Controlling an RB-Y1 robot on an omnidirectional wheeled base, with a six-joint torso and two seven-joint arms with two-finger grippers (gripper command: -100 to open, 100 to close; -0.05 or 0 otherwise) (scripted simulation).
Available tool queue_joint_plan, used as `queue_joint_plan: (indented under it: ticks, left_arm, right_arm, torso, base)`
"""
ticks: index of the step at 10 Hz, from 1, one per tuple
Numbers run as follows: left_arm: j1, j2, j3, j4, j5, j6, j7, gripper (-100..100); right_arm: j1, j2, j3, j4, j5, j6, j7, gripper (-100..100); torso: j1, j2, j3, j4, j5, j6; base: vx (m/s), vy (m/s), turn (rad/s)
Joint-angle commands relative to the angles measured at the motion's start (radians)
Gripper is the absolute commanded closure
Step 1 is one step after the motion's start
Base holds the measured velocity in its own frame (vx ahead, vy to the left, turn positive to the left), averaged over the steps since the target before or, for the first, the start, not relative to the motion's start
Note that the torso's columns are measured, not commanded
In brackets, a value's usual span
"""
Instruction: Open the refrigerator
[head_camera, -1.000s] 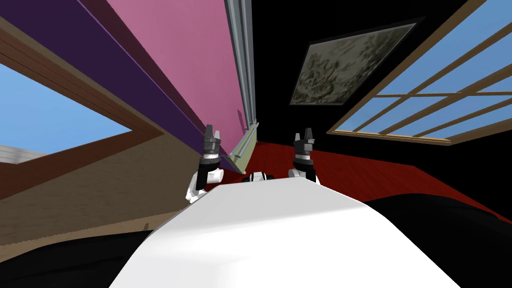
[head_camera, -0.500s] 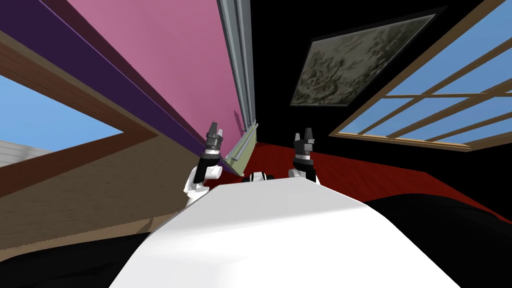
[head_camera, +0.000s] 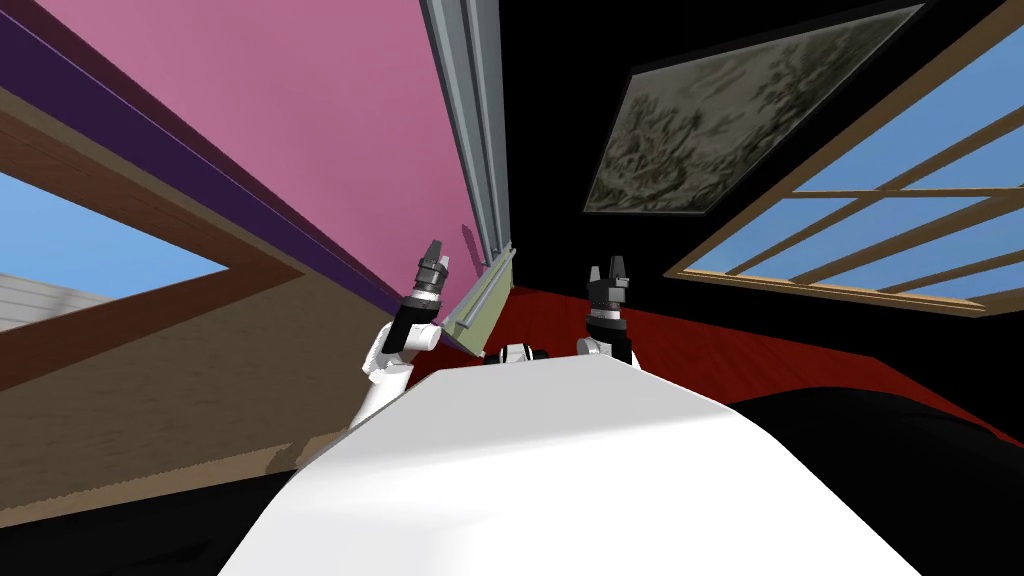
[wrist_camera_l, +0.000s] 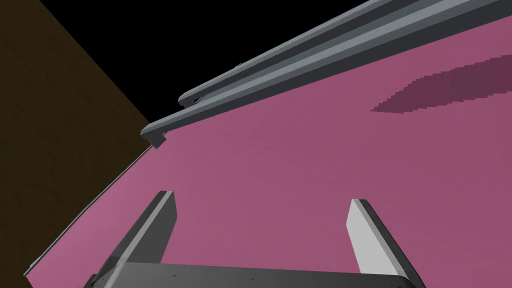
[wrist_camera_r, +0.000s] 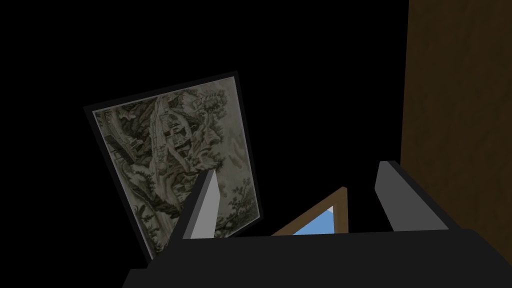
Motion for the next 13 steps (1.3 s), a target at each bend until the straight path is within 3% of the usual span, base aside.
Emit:
queue_joint_plan:
  ticks: [1, 2, 6, 7, 10, 11, 13]
  left_arm:
    - [-0.061, 0.075, -0.003, 0.025, 0.051, 0.079, -0.010, -100]
    - [-0.061, 0.075, -0.003, 0.025, 0.051, 0.082, -0.010, -100]
    - [-0.156, 0.201, -0.008, 0.074, 0.130, 0.202, -0.024, -100]
    - [-0.156, 0.207, -0.008, 0.074, 0.130, 0.206, -0.024, -100]
    - [-0.227, 0.304, -0.011, 0.116, 0.189, 0.291, -0.033, -100]
    - [-0.227, 0.308, -0.011, 0.116, 0.189, 0.298, -0.033, -100]
    - [-0.272, 0.373, -0.013, 0.143, 0.226, 0.356, -0.040, -100]
  right_arm:
    - [0.000, 0.000, 0.000, 0.000, 0.000, 0.000, 0.000, 0]
    - [0.000, 0.000, 0.000, 0.000, 0.000, 0.000, 0.000, 0]
    - [0.000, 0.000, 0.000, 0.000, 0.000, 0.000, 0.000, 0]
    - [0.000, 0.000, 0.000, 0.000, 0.000, 0.000, 0.000, 0]
    - [0.000, 0.000, 0.000, 0.000, 0.000, 0.000, 0.000, 0]
    - [0.000, 0.000, 0.000, 0.000, 0.000, 0.000, 0.000, 0]
    - [0.000, 0.000, 0.000, 0.000, 0.000, 0.000, 0.000, 0]
  torso:
    - [-0.002, -0.002, -0.001, -0.001, -0.001, 0.000]
    - [-0.003, -0.002, -0.002, -0.001, -0.001, 0.000]
    - [0.000, 0.000, 0.000, 0.000, 0.000, 0.000]
    - [-0.001, -0.001, -0.001, 0.000, 0.000, 0.000]
    - [-0.001, -0.001, -0.001, 0.000, 0.000, 0.000]
    - [-0.001, -0.001, -0.001, 0.000, 0.000, 0.000]
    - [0.001, 0.002, 0.001, 0.001, 0.000, 0.000]
  base:
    - [0.124, -0.126, 0.057]
    - [0.096, -0.085, 0.018]
    - [0.085, -0.087, 0.049]
    - [0.071, -0.090, 0.015]
    - [0.094, -0.100, 0.045]
    - [0.069, -0.074, 0.020]
    - [0.058, -0.077, 0.034]
